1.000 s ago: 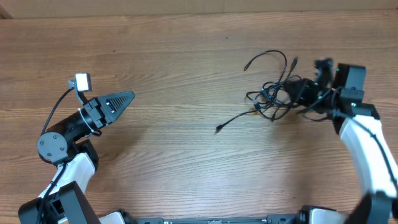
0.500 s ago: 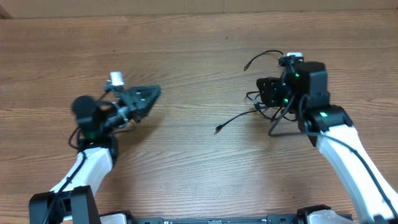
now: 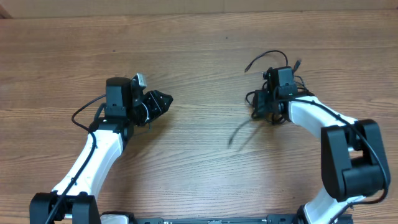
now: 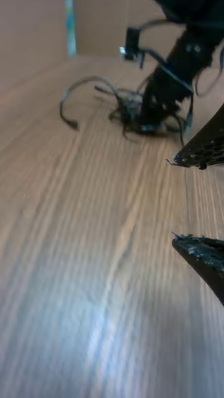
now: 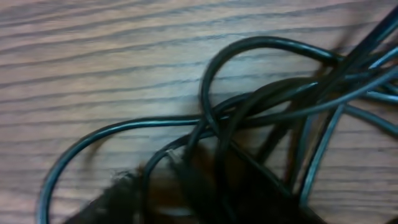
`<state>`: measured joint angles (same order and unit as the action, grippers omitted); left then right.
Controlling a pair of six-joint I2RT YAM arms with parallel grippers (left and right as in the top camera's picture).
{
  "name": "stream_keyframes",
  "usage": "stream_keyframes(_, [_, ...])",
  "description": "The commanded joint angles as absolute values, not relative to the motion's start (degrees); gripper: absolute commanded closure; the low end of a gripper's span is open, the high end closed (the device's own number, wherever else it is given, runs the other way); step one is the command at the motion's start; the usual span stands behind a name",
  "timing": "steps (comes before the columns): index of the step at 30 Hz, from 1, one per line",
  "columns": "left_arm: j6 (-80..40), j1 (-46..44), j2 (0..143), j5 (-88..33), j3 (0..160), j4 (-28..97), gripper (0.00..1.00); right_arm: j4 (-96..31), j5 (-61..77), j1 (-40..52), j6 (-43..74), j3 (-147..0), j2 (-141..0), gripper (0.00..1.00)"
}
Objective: Untangle cables
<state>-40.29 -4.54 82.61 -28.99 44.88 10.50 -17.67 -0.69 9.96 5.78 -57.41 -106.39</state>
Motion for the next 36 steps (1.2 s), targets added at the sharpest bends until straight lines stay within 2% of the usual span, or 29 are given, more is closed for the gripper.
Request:
stream_keyframes(1, [-36.0, -4.9, 82.1, -27.6, 46.0, 12.3, 0.63, -18.7, 9.3, 10.0, 5.8, -57.2, -110.3, 0.77])
stream_keyframes(2, [-34.8, -4.9, 82.1, -28.4, 46.0, 12.7, 0.63, -18.8, 14.8, 10.0, 5.9, -57.5, -110.0, 0.93])
stream_keyframes(3, [-34.2, -4.9, 82.1, -28.9, 46.0, 13.0, 0.65, -19.0, 20.8, 10.0, 5.9, -58.0, -109.7, 0.96])
stream_keyframes(7, [-32.0, -4.9, 82.0, -32.4, 46.0, 13.2, 0.66, -23.6, 44.4, 11.7, 3.9, -62.0, -106.1, 0.96])
stream_keyframes(11, [-29.0, -4.9, 82.1, -35.9, 46.0, 13.2, 0.62, -34.0, 59.5, 17.1, -6.5, -67.3, -99.2, 0.96])
stream_keyframes(19, [-28.7, -5.0, 82.1, -44.2, 46.0, 13.2, 0.47, -35.9, 59.7, 24.4, -6.7, -68.1, -86.2, 0.96])
stream_keyframes(25, [-28.6, -7.6, 82.1, -49.8, 46.0, 12.5, 0.48, -30.9, 61.3, 24.4, 2.9, -68.1, -85.7, 0.96])
stream_keyframes(29, [-21.6, -11.6, 82.1, -53.8, 46.0, 9.6, 0.45, -26.1, 64.2, 24.4, 11.3, -68.1, -85.7, 0.96])
stream_keyframes(36, [-21.2, -14.6, 82.1, -53.7, 46.0, 5.5, 0.43, -24.2, 65.1, 24.4, 20.8, -68.1, -85.7, 0.96])
